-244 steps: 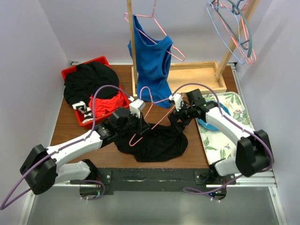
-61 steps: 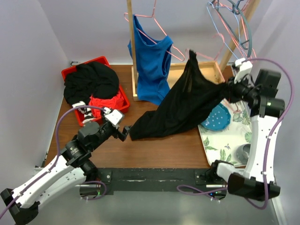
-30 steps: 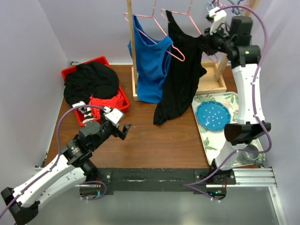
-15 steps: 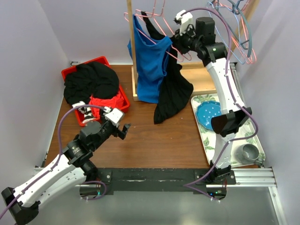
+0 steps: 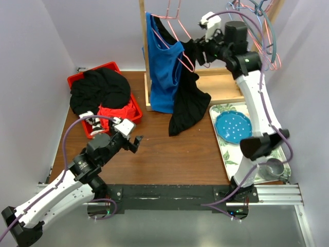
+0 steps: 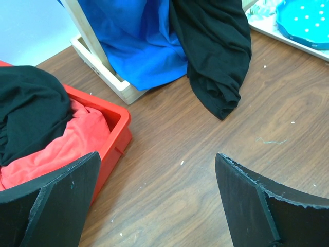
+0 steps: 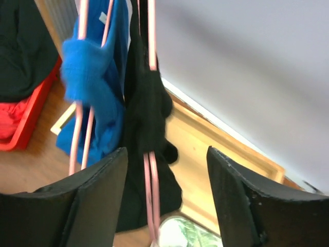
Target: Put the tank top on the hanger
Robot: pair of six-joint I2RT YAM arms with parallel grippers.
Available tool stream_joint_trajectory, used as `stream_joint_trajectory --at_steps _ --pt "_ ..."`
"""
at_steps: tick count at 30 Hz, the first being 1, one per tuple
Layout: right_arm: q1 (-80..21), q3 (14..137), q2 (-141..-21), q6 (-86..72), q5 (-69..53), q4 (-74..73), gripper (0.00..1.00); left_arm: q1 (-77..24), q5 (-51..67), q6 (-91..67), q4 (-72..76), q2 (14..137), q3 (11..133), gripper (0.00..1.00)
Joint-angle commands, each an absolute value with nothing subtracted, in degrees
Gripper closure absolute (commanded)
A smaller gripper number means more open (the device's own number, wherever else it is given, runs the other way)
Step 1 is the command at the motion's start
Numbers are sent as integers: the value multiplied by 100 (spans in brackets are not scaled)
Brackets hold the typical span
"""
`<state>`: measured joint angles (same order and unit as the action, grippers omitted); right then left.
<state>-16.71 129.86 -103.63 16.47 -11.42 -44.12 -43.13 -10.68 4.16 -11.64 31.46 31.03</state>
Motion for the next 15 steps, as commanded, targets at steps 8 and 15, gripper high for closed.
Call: stream_joint_trajectory --at_steps 8,15 --pt "-677 10717 -7492 1424 -1722 -4473 6 -4280 -1002 325 -923 2953 3164 0" --pt "-273 9309 -6129 1687 -2495 -4763 2 -4280 -1090 -289 -1098 2857 3419 0"
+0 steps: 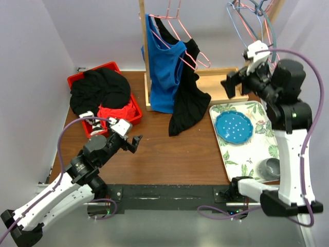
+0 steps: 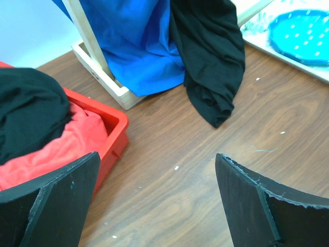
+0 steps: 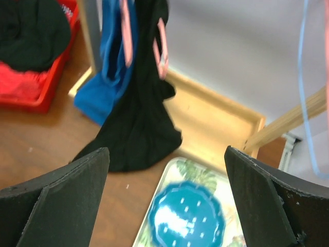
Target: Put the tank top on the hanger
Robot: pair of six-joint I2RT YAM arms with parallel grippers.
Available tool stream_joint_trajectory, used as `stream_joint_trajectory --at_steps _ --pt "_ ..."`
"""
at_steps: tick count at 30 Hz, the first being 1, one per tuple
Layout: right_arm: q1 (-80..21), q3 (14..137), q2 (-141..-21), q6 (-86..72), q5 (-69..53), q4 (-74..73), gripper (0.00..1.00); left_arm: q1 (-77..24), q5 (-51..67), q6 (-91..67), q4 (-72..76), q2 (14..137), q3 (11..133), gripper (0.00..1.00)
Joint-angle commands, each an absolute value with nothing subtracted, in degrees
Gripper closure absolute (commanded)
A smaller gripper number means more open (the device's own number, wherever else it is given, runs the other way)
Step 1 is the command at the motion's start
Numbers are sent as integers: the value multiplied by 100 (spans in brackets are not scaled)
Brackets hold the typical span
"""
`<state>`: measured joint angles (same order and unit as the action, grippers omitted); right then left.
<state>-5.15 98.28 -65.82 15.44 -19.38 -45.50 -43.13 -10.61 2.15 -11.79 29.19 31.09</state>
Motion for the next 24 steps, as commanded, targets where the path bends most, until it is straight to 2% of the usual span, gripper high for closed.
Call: stream_joint_trajectory --at_steps 1,10,18,24 --pt "-229 9177 -6022 1714 -2566 -4825 1 -4280 -1072 -360 -1107 2865 3515 0" --pt "263 7911 -5020 1266 -2673 -4799 2 -4280 -1160 -922 -1520 3023 4613 0" --pt "369 7462 -4676 116 -1363 -4465 1 -4280 -1485 -1187 -1933 2997 5544 0" --pt "378 7567 -4623 96 -800 -4421 2 -4280 -1635 -1099 -2188 3085 6002 0"
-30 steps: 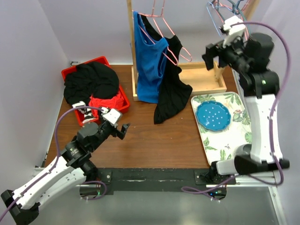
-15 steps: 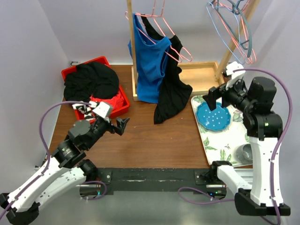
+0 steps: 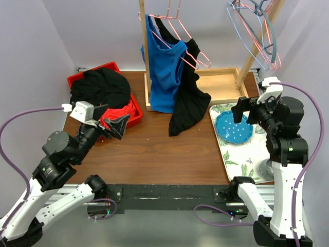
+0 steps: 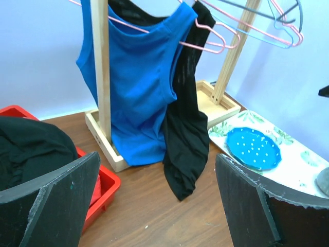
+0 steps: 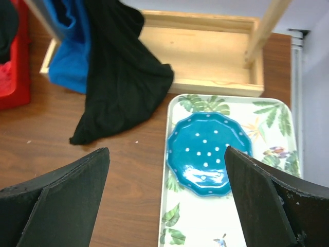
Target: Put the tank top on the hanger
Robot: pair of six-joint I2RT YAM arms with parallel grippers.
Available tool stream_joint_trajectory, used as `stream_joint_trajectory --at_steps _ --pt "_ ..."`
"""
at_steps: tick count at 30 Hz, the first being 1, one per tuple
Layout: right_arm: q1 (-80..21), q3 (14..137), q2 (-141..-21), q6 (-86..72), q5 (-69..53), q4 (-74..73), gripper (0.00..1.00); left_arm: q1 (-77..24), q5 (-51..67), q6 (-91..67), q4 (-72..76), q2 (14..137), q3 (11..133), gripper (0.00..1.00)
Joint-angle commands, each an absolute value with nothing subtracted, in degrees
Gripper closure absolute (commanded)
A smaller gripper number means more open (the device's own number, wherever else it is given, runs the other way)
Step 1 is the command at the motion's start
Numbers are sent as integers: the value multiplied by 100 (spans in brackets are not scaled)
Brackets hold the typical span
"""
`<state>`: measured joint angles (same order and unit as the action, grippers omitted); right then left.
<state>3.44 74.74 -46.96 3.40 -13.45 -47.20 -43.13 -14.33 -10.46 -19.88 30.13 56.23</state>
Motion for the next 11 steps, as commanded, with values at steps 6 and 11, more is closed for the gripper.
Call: stream_joint_trajectory --at_steps 6,11 --pt "395 7848 -4719 482 -852 -4543 1 -4280 -1740 -1002 -2180 3085 6003 0" --pt "457 8217 -4808 800 -1397 -4799 1 -4280 -1696 -975 -2206 3173 6021 0"
